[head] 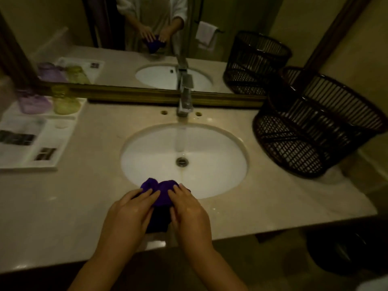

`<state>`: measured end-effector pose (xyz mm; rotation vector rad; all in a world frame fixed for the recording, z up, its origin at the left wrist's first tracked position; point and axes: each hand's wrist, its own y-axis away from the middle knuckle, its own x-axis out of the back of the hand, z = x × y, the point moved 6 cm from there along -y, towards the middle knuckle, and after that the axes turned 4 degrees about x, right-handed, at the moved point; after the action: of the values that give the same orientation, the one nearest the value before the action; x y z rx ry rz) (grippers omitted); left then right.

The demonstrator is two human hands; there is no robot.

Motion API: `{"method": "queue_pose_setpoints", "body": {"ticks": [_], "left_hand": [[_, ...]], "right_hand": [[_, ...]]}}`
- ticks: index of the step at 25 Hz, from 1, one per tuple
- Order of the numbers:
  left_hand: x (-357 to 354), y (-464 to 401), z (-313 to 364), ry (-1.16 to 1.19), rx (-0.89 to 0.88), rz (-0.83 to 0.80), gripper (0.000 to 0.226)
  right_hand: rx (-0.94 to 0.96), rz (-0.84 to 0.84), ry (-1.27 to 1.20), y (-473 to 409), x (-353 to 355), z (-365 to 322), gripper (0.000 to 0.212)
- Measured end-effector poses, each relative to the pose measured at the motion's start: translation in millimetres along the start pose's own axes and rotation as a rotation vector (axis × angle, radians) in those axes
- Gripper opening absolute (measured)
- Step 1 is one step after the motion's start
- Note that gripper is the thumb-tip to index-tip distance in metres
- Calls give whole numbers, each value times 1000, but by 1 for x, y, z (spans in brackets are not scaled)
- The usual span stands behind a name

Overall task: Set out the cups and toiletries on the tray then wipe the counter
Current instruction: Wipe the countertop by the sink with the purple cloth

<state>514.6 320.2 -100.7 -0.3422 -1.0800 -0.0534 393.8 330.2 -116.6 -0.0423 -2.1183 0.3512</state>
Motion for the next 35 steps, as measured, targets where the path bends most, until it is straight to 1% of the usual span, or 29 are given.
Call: {"method": "queue_pose_setpoints", "body": {"ticks": [1,3,5,6,8,11,12,14,16,18,19,20,22,25,27,28,30,31,33,35], "left_hand": [[-17,-3,28,0,-9,-4,48],[-47,-11,79,28,-5,11,46],[-72,-16,116,60,22,-8,44],[-83,-19,134,79,26,-13,43],[-103,-27,166,106,21,-14,41],[-130,-35,197,199,95,-37,35],[-138,-37,203,193,104,-36,34],[-157,-37,211,105,78,-25,38],[-179,-35,210,27,85,-50,45],[-209,-25,193,-102,182,-187,53],[-223,-15,182,-157,229,-259,57],[-232,-8,173,-205,250,-295,58],[-237,-2,167,-279,230,-299,60],[-234,-5,165,-282,222,-335,60],[-227,-12,169,-251,215,-285,60],[-223,-17,175,-235,210,-223,60],[-222,-28,191,-219,187,-117,59],[-229,-33,199,-227,169,-117,57],[-250,-38,206,-245,184,-187,57],[-260,-40,203,-257,224,-208,56]], "right_hand": [[-29,-15,-10,7,15,29,41],[-20,-40,-1,17,42,79,39],[-25,-32,8,26,68,118,38],[-30,-54,4,30,79,134,38],[-24,-84,-16,34,100,166,40],[9,-99,7,32,122,202,36],[33,-87,31,33,126,210,35],[74,-72,52,33,123,228,38],[82,-163,44,32,108,244,42],[90,-329,98,38,81,261,49],[81,-392,149,43,68,269,53],[71,-422,192,47,58,277,55],[75,-432,238,49,47,284,58],[151,-458,260,43,46,287,60],[201,-465,240,41,52,290,59],[178,-416,224,41,59,296,58],[16,-260,236,40,75,315,56],[-66,-230,264,39,77,324,55],[-144,-265,324,37,71,333,54],[-135,-285,355,35,62,333,54]]}}
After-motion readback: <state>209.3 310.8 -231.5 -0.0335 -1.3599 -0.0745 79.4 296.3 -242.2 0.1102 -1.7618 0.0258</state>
